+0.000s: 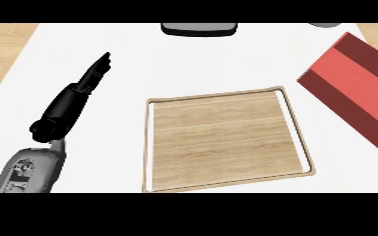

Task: Pick the cupcake from the tray and place it in the cardboard box

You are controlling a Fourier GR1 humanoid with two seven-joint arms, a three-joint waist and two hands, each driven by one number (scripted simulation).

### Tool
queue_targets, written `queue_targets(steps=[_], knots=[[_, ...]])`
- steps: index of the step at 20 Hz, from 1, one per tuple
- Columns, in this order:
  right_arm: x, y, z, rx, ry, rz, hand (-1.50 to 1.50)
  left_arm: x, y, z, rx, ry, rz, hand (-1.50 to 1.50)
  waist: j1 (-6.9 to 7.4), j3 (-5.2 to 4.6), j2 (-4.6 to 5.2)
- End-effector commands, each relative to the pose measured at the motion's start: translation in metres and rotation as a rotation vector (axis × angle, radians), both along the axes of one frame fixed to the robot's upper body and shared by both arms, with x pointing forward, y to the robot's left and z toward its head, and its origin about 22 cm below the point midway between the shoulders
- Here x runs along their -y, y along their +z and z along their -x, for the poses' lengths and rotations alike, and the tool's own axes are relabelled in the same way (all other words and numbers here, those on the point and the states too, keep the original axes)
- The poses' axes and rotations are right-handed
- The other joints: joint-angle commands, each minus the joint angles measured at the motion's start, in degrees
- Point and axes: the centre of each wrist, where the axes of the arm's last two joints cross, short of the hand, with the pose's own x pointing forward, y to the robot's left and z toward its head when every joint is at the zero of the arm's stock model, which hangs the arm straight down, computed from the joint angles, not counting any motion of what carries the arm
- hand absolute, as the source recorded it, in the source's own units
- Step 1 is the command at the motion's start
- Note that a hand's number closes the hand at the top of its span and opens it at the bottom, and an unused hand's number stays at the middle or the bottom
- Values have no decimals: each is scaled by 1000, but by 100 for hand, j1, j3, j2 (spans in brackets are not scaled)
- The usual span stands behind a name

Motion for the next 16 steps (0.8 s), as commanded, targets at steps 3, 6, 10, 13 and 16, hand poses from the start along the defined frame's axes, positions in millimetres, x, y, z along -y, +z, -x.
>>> queue_targets(steps=[3,6,10,13,16], knots=[[50,-18,19,-233,3,14,150,4,-13,2,1,9,6,0,-13,0,6],[50,-31,14,-288,87,-61,-150,2,2,0,20,10,-18,0,15,3,-1],[46,-17,5,-208,231,-139,-150,-7,-5,7,6,6,-3,0,9,1,-22],[46,-22,2,-2,266,-276,-150,0,-6,1,-6,11,22,0,-23,8,-2],[54,-19,3,271,263,-587,-150,1,-7,3,-19,28,23,0,-145,23,-46]])
